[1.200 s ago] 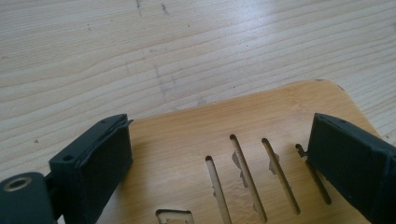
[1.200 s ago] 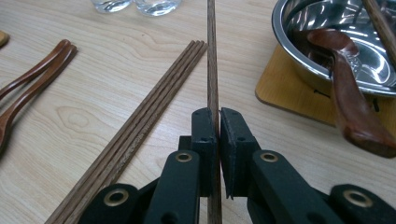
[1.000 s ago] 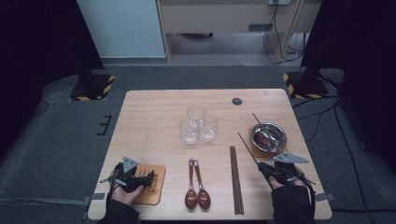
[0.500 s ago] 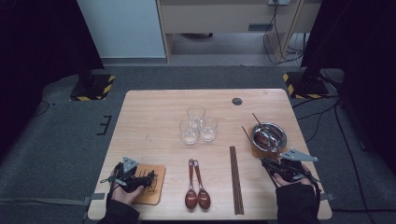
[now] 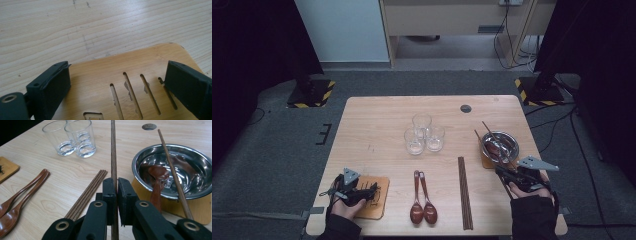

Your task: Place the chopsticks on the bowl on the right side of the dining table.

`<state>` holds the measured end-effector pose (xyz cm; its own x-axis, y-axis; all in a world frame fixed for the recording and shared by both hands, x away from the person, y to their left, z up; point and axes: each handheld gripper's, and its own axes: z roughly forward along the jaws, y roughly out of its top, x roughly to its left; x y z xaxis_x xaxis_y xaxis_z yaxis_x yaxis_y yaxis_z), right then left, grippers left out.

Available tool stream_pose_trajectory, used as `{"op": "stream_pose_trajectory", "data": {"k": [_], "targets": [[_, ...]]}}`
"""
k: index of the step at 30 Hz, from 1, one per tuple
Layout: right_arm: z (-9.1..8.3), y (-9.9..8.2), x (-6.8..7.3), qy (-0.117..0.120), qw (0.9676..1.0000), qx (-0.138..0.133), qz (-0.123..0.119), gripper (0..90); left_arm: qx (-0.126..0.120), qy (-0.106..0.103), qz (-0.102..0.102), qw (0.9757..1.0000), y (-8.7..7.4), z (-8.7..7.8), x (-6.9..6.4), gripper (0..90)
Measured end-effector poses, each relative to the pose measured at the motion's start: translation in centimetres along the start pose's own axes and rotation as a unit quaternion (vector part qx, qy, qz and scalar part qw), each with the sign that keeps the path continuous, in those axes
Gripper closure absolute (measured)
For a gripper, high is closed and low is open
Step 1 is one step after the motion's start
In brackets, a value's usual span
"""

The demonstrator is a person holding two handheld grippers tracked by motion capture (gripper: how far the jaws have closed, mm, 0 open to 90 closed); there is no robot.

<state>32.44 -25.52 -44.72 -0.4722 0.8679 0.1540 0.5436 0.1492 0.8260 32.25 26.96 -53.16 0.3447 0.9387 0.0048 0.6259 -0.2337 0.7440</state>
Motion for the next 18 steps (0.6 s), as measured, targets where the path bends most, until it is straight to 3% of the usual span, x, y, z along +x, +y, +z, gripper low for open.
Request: {"op": "stream_pose_trajectory", "data": {"k": [18], "targets": [[-0.6,1.5,-0.4,0.001,0.9997,-0.023,0.006,85.0,0.0,0.0,0.0,1.0,0.0,0.0,0.0,5.5]]}}
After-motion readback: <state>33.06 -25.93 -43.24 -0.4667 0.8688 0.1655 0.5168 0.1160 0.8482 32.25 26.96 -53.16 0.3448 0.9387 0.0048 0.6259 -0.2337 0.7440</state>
